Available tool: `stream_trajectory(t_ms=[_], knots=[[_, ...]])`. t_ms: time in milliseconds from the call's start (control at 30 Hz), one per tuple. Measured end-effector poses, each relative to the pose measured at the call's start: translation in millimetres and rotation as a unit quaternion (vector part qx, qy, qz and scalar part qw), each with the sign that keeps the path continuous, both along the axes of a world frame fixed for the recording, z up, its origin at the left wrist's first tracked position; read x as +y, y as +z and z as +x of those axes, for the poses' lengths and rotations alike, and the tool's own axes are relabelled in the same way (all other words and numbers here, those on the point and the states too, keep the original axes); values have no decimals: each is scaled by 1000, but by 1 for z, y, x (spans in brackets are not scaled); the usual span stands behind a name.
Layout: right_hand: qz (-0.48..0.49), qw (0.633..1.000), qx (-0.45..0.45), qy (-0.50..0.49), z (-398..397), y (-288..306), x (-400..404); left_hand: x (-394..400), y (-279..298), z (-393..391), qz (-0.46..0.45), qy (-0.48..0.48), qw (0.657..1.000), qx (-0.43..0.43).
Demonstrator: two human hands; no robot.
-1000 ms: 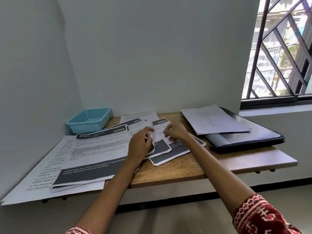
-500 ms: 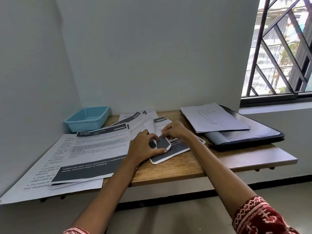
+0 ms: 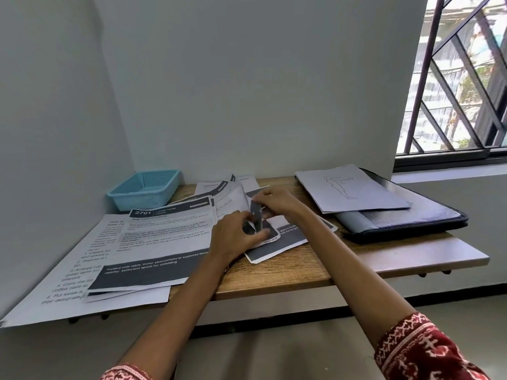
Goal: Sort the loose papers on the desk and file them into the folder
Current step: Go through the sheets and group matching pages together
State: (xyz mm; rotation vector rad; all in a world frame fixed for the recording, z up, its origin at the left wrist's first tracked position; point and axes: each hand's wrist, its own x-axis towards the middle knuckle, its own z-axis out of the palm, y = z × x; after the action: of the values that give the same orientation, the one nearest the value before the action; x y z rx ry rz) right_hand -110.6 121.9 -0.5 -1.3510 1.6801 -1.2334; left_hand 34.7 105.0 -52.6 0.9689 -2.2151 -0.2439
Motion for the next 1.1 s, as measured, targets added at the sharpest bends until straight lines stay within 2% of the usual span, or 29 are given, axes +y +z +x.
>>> stream_trajectory(t_ms=[67, 100, 167, 233, 267, 333, 500, 667, 867, 1000, 1033, 1100], knots=[[1, 999, -44, 9, -1, -3, -1, -3, -2, 0, 14, 38, 998, 53], [0, 999, -36, -5, -2, -6, -1, -5, -3, 0, 25, 55, 995, 74], [-8, 995, 75, -58, -8, -15, -1, -7, -3, -1, 36, 65, 993, 88], [11, 975, 202, -95, -12, -23, -1, -8, -4, -2, 27, 58, 994, 89], [32, 967, 232, -99, -13, -25, -1, -8, -4, -2, 22, 54, 994, 92], [57, 968, 229, -87, -10, -29, -1, -8, -3, -1, 7, 49, 993, 105], [29, 986, 135, -99, -10, -25, 0, -8, -3, 0, -10, 67, 989, 133], [4, 978, 145, -147, -35, -4, 3, -9, -5, 2, -6, 75, 987, 145], [-147, 921, 163, -323, -81, 40, 28, -13, -7, 2, -47, 40, 991, 121], [-237, 864, 189, -402, -98, 63, 42, -7, -5, 2, -16, -83, 996, -15], [-251, 856, 185, -413, -99, 66, 44, -7, -3, 1, -11, -83, 996, -40], [-271, 845, 177, -425, -100, 67, 46, -8, -1, 0, 0, -65, 997, -31]])
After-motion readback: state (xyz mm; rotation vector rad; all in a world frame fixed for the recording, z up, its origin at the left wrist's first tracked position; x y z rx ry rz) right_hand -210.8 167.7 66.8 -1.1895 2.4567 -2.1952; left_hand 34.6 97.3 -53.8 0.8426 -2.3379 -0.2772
